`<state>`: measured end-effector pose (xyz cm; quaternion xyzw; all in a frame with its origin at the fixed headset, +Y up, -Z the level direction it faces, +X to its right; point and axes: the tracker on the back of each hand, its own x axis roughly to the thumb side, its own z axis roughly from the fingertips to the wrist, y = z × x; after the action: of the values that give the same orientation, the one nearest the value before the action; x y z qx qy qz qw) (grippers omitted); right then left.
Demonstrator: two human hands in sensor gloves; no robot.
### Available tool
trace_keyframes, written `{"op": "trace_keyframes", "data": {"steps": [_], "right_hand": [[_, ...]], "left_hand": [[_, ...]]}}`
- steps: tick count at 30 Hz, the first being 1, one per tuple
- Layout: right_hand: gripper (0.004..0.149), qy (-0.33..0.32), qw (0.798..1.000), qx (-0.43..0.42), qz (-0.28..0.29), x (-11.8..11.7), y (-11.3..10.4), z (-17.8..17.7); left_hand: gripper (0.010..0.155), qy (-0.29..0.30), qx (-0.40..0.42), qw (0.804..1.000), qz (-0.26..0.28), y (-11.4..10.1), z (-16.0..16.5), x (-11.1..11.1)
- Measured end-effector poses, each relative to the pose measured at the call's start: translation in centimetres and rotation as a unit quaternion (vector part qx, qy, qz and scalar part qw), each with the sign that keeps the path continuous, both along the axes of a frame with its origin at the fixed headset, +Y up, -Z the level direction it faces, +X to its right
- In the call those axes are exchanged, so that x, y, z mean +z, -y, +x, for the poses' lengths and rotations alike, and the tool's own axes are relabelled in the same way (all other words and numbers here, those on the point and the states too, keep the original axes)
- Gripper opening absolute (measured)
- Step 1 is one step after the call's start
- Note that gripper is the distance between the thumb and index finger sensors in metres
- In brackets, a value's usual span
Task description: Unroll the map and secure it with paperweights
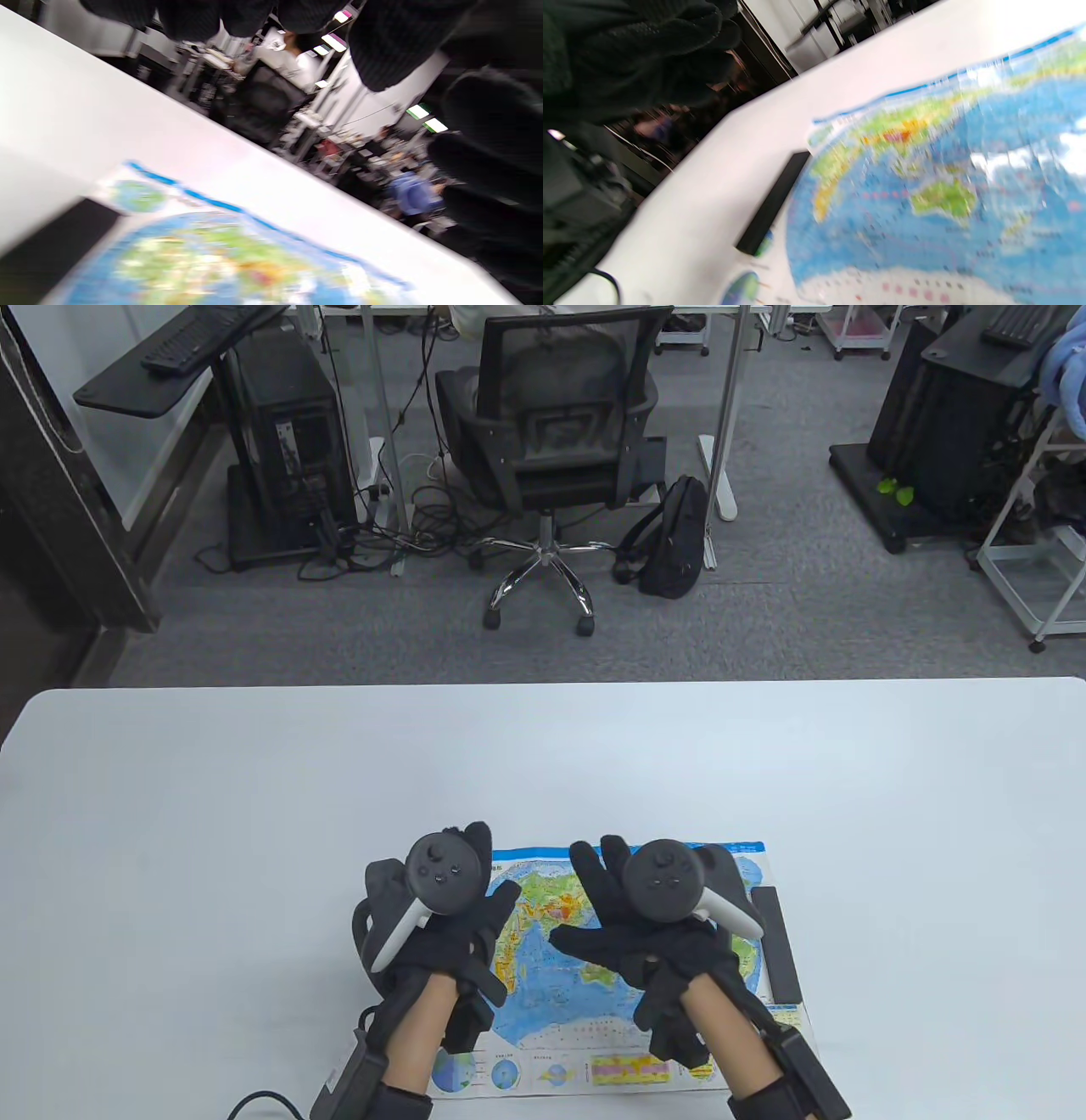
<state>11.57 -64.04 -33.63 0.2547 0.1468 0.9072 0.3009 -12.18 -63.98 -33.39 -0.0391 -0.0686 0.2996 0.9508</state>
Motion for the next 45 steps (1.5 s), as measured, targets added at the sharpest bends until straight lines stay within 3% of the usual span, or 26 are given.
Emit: {"op": "trace_keyframes", "data": {"steps": [4, 7, 10, 14, 19, 26, 45], "right_hand": [[0.081, -0.002, 0.997, -0.065, 0.040, 1.8, -2.2, 2.3], [0.082, 0.000, 0.994, -0.087, 0.071, 3.2, -2.3, 3.5], [0.081, 0.010, 0.995, -0.084, 0.060, 4.1, -1.1, 4.5], [0.082, 0.020, 0.994, -0.093, 0.054, 4.6, 1.8, 5.6], [0.082, 0.070, 0.983, -0.146, 0.086, 4.7, 5.0, 7.3], [0.082, 0.069, 0.981, -0.180, 0.033, 4.3, 8.3, 9.0], [0.082, 0.065, 0.985, -0.159, 0.020, 3.9, 9.5, 8.4]], "left_hand": [[0.075, 0.079, 0.092, 0.991, 0.049, -1.0, 1.2, 1.5], [0.077, 0.105, 0.137, 0.981, 0.085, -0.5, 1.8, 2.9], [0.080, 0.121, 0.175, 0.968, 0.133, 0.9, 2.3, 4.2], [0.082, 0.135, 0.194, 0.959, 0.156, 3.6, 2.7, 4.9], [0.082, 0.143, 0.196, 0.962, 0.124, 6.3, 2.8, 4.8], [0.082, 0.132, 0.199, 0.969, 0.063, 10.0, 2.2, 4.4], [0.083, 0.141, 0.184, 0.971, 0.057, 10.6, 2.1, 4.1]]}}
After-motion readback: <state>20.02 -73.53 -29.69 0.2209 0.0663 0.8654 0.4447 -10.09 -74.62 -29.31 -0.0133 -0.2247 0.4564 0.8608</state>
